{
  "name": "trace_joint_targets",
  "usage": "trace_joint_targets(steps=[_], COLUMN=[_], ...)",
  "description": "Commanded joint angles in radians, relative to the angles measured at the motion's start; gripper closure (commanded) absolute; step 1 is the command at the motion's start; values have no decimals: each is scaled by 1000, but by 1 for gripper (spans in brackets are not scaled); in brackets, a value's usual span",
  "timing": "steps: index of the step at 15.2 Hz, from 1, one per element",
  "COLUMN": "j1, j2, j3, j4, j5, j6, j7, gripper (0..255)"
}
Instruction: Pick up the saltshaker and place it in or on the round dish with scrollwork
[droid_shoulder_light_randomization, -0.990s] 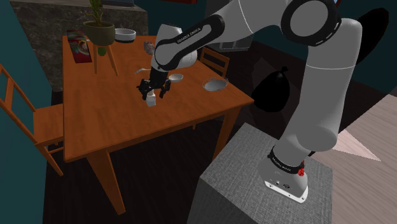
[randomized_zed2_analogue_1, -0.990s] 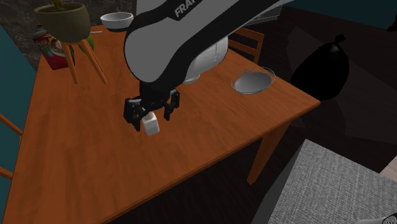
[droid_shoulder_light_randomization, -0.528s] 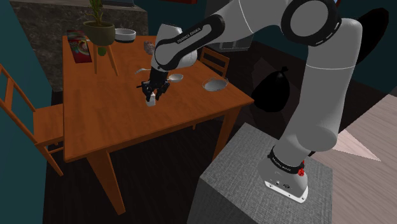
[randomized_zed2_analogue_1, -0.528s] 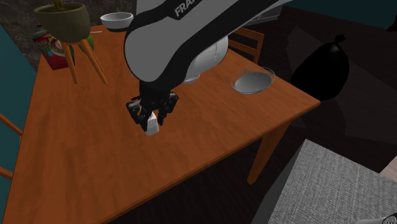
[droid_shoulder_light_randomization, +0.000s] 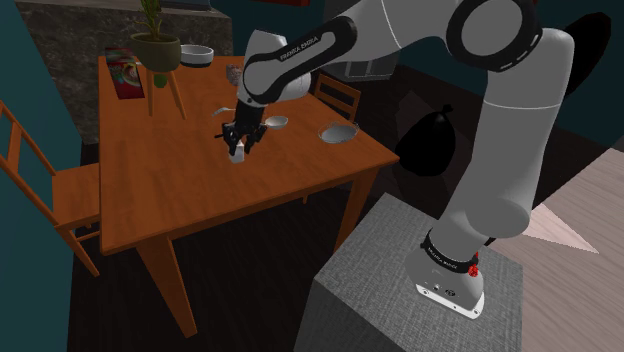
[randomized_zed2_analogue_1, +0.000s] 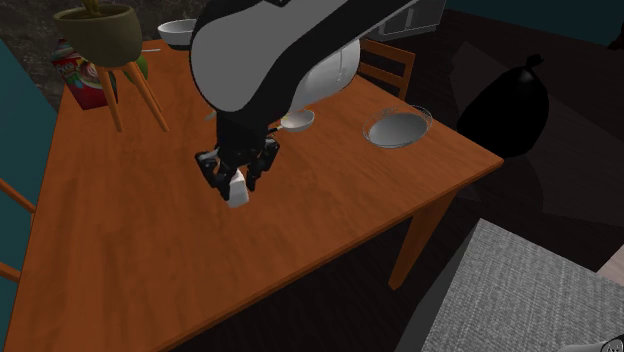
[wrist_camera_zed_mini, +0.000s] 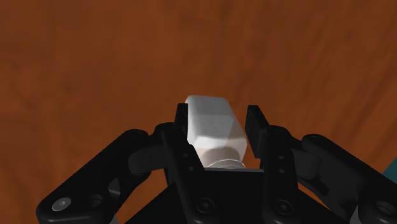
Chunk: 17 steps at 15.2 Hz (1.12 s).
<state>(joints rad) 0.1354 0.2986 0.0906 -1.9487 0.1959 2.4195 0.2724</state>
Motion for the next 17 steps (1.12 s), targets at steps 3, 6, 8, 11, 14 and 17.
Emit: trace_joint_targets(steps=[3,6,8,11,14,17], j1=[1,1,0,0,-1,-1], j2=[-29,-48,-60,-77,-92,-105], j3=[-1,-2,-3,-4,-5,-6], j4=[15,31,43,62,83,106], j5=[-5,-9,-11,-15,-18,-21], j6=[-44,-79,-102,-138,-173,-210], j7=[10,17,22,28,34,41], gripper=[255,255,255,255,255,255])
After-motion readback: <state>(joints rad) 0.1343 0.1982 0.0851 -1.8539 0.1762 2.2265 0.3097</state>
